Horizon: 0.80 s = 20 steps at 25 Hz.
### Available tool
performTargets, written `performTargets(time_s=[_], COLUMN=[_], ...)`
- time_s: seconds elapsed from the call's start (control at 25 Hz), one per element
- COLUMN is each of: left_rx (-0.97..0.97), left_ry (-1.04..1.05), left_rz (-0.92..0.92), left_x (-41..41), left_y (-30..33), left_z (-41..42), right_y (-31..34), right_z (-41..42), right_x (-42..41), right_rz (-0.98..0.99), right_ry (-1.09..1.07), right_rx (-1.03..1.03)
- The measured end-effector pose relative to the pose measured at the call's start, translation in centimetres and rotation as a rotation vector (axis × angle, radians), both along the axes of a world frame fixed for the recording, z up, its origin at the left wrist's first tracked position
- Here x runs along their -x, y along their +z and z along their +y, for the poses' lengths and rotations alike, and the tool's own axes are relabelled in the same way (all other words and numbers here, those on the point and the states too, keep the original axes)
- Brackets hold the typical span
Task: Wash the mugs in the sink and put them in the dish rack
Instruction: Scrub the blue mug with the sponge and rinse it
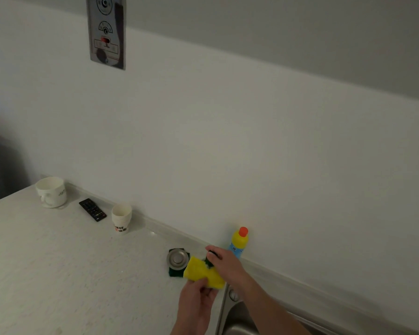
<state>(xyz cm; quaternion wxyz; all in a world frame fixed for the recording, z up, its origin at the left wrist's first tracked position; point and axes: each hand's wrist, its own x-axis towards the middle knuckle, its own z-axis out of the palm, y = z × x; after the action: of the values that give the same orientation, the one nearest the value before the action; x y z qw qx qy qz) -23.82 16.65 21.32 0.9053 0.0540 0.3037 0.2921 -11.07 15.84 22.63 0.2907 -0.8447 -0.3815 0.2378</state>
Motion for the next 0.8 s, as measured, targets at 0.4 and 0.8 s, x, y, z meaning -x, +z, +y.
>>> performTargets(time_s=[0.4,0.8], left_rx=[-0.019,-0.067], left_ry=[-0.027,-0.063], left_rz=[-0.022,0.001], left_x=[0.76,0.89], left_y=[-0.61,-0.98], left_z=[0.11,0.76], right_y=[-0.21,-0.70], right_z=[-0.33,-0.45], right_x=[0.02,0.65], right_rz=[0.021,0.034], right_ry=[-0.020,-0.071], right_rx=[-0.013,-0.040])
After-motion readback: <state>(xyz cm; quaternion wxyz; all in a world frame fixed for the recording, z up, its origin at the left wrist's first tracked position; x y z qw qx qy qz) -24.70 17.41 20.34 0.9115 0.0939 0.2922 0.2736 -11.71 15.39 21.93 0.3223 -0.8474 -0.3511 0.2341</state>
